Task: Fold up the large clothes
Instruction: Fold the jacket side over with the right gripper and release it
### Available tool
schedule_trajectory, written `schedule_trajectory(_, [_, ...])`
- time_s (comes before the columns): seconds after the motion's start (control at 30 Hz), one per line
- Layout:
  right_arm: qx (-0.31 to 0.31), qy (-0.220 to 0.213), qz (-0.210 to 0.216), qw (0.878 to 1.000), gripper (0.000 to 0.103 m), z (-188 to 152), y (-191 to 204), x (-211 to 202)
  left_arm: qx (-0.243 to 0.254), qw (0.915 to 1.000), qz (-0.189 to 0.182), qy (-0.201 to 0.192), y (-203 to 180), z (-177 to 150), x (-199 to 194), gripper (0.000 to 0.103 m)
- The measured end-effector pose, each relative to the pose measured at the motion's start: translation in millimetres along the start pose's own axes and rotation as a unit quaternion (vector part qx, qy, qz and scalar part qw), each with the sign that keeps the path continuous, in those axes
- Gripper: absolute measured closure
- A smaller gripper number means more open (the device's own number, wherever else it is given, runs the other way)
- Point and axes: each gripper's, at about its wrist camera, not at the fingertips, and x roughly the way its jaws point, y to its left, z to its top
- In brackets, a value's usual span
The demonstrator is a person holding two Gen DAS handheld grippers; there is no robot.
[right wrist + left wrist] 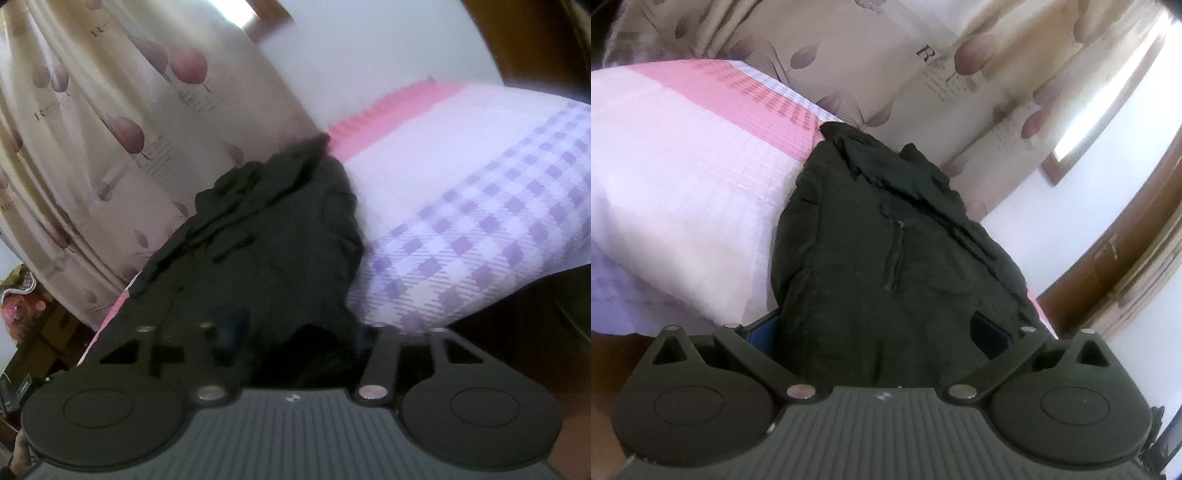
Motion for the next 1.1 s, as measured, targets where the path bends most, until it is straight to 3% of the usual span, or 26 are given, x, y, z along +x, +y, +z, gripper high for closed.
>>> schedule_trajectory(0.03, [0.003,-0.001,0.001,1.0,0.068,0.1,0.1,2.0,-0.001,1.0,0.003,-0.002,0.9,-1.7,-0.2,0.007])
schedule_trajectory(0.1, [0.007,-0.002,-0.002,1.0,0.075,-0.2,-0.2,5.6,0.002,0.9999,0.015,0.0,0.9,-2.6,0.6,0.021])
schedule_trajectory(0.17, [0.01,-0.002,0.003,1.0,0.076,-0.4,-0.1,6.8,0.011,0.9998,0.018,0.006,1.7,-3.9,-0.1,0.027])
schedule_trajectory(0.23, [0.01,-0.003,0.006,1.0,0.076,-0.4,-1.6,7.5,0.015,0.9997,0.012,0.011,4.0,-5.4,-0.9,0.026])
schedule_trajectory(0.3, [0.013,-0.005,0.011,1.0,0.074,-0.6,-4.9,8.6,0.013,0.9997,0.007,0.018,5.9,-6.1,0.5,0.013])
schedule_trajectory(0.37, [0.021,-0.008,0.017,1.0,0.074,-1.2,-8.1,9.2,0.011,0.9996,0.0,0.027,6.0,-8.2,2.1,0.006])
schedule_trajectory(0.47, [0.028,-0.009,0.019,0.999,0.074,-2.5,-9.9,9.3,0.036,0.9986,0.017,0.036,0.1,-12.6,7.4,0.008])
schedule_trajectory(0.53, [0.028,-0.009,0.021,0.999,0.074,-2.8,-8.4,9.1,0.055,0.997,0.034,0.042,-4.8,-15.2,11.2,0.014])
schedule_trajectory(0.6, [0.014,-0.006,0.014,1.0,0.074,-2.1,-5.1,9.8,0.075,0.9945,0.061,0.041,-8.8,-17.3,12.5,0.038])
schedule_trajectory(0.63, [0.007,-0.002,0.008,1.0,0.075,-1.6,-2.9,11.1,0.08,0.9937,0.068,0.04,-10.3,-17.7,11.9,0.044])
schedule_trajectory(0.7, [-0.003,0.002,0.001,1.0,0.081,-1.1,-1.5,13.4,0.089,0.9925,0.076,0.034,-16.0,-17.2,8.1,0.065])
schedule_trajectory(0.73, [-0.009,0.003,-0.002,1.0,0.082,-1.3,0.0,14.0,0.103,0.9905,0.086,0.03,-21.1,-18.1,6.1,0.069])
schedule_trajectory(0.9, [-0.031,0.005,-0.008,0.999,0.083,-1.6,5.6,13.5,0.183,0.9728,0.141,0.017,-54.1,-22.7,1.7,0.078])
schedule_trajectory(1.1, [-0.024,0.001,-0.003,1.0,0.081,-2.3,3.1,14.4,0.205,0.9657,0.159,0.019,-62.8,-20.5,4.4,0.078])
